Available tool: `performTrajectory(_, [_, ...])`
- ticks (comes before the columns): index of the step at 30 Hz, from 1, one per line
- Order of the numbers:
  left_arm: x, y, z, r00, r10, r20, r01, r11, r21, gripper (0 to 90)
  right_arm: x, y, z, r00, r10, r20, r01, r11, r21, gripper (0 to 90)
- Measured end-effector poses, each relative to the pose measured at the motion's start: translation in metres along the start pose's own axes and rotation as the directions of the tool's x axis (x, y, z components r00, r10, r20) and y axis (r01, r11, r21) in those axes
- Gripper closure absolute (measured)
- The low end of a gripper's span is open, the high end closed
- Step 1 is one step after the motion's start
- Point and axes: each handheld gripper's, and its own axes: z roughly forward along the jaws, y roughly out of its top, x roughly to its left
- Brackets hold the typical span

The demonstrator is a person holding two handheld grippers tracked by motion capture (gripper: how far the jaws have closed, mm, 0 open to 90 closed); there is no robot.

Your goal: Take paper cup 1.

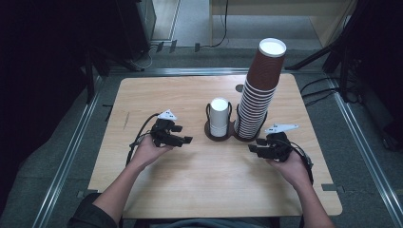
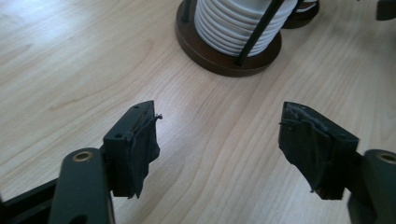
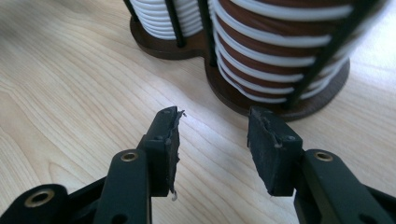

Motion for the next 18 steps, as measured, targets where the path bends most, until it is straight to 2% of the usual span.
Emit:
performTrajectory(1, [0.002,0.001,0.001,0.9998,0.01,0.017,-0.01,0.9995,0.031,20.2,0.003,0.002,0.001,0.9999,-0.012,0.002,0.012,1.0,0.0,53.9])
performTrajectory(3, [0.004,0.003,0.002,0.9997,0.008,0.023,-0.009,0.9991,0.043,18.2,0.007,0.004,0.003,0.9998,-0.017,-0.001,0.017,1.0,0.0,53.9])
performTrajectory(5, [0.005,0.004,0.001,0.9993,0.004,0.036,-0.005,0.9995,0.031,18.5,0.011,0.006,0.005,0.9995,-0.033,-0.001,0.033,0.999,0.0,54.5])
performTrajectory(8, [0.004,0.007,0.0,0.9995,0.015,0.027,-0.016,0.9994,0.031,22.5,0.014,0.008,0.007,0.999,-0.045,-0.001,0.045,0.999,0.003,55.2])
performTrajectory(10, [0.004,0.009,-0.002,0.9995,0.013,0.028,-0.013,0.9999,0.011,24.2,0.017,0.01,0.008,0.9987,-0.051,-0.004,0.051,0.999,0.001,57.1])
performTrajectory(11, [0.006,0.013,-0.003,0.999,-0.003,0.045,0.002,0.9999,0.01,27.8,0.019,0.012,0.008,0.9986,-0.051,-0.011,0.051,0.999,-0.004,61.3])
performTrajectory(13, [0.006,0.014,-0.003,0.9987,-0.004,0.05,0.003,0.9999,0.012,27.8,0.02,0.013,0.009,0.9984,-0.055,-0.013,0.055,0.998,-0.004,63.3])
performTrajectory(16, [0.005,0.023,-0.005,0.9986,0.018,0.05,-0.018,0.9998,0.005,28.5,0.026,0.016,0.012,0.9972,-0.071,-0.02,0.072,0.997,0.0,70.1])
performTrajectory(18, [0.005,0.026,-0.004,0.9983,0.013,0.056,-0.013,0.9999,0.006,28.8,0.028,0.016,0.013,0.997,-0.074,-0.022,0.074,0.997,0.002,71.9])
